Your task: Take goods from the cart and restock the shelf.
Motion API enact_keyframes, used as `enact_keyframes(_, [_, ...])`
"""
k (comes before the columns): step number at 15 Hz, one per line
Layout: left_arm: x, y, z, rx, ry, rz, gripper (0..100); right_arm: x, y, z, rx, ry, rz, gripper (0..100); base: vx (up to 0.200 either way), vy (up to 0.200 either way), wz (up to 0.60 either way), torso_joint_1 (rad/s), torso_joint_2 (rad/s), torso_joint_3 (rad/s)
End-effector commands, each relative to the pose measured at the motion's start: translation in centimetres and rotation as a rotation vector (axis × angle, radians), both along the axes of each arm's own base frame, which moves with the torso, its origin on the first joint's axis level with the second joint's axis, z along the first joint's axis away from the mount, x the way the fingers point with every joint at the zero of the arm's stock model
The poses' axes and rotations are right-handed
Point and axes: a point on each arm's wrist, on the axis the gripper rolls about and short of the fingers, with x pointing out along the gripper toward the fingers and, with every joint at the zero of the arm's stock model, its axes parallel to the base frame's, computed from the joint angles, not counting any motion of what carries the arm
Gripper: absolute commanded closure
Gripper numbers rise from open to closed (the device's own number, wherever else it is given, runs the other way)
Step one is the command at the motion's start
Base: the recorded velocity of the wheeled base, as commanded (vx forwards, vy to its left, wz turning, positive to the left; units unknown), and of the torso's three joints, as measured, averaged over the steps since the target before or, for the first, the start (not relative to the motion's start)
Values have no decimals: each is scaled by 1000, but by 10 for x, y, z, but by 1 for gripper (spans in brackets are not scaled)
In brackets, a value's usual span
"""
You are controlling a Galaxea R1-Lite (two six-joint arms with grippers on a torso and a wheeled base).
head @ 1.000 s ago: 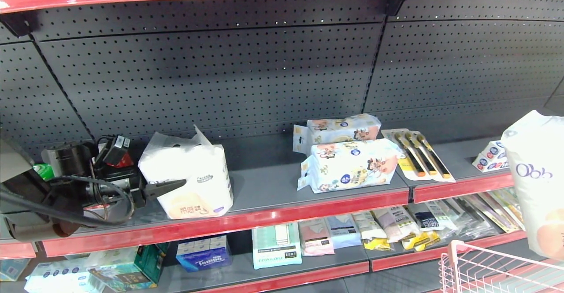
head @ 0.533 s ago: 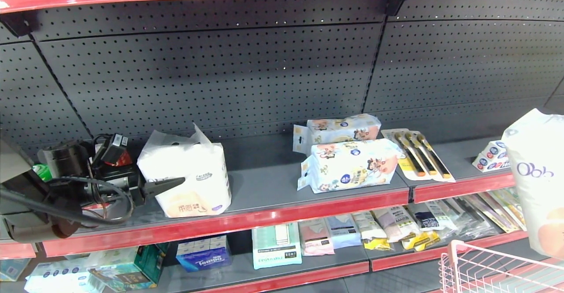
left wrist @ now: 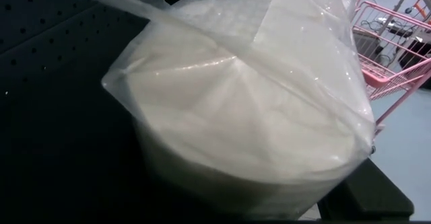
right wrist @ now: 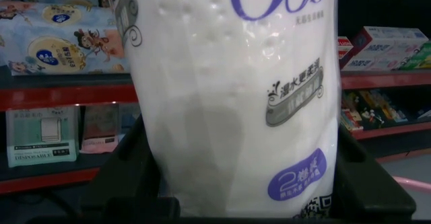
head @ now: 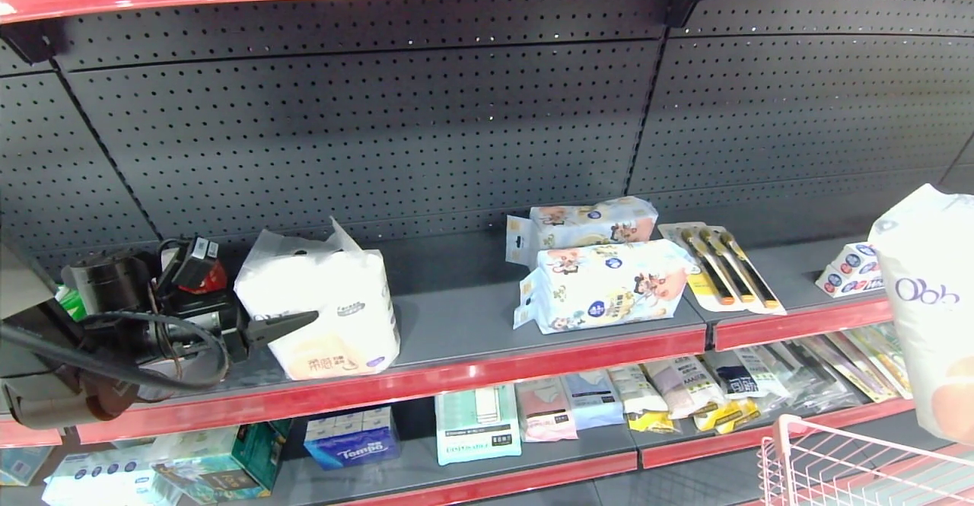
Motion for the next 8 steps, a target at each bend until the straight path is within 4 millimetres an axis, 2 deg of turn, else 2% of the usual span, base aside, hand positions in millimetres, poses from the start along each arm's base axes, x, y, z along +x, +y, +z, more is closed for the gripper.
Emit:
enact_keyframes(1, [1,1,0,4,0,15,100,0,0,0,0,-3,0,100,0,0,0,0,0,0])
enact_keyframes(6, [0,-2,-4,5,23,35,100,0,0,0,-3,-1,-1,100,0,0,0,0,0,0])
enact_keyframes(7, [1,-1,-4,0,30,36,0,0,0,0,-3,-1,-1,100,0,0,0,0,0,0])
enact_keyframes(8, [1,-1,-4,-13,52,38,0,0,0,0,-3,1,-1,100,0,0,0,0,0,0])
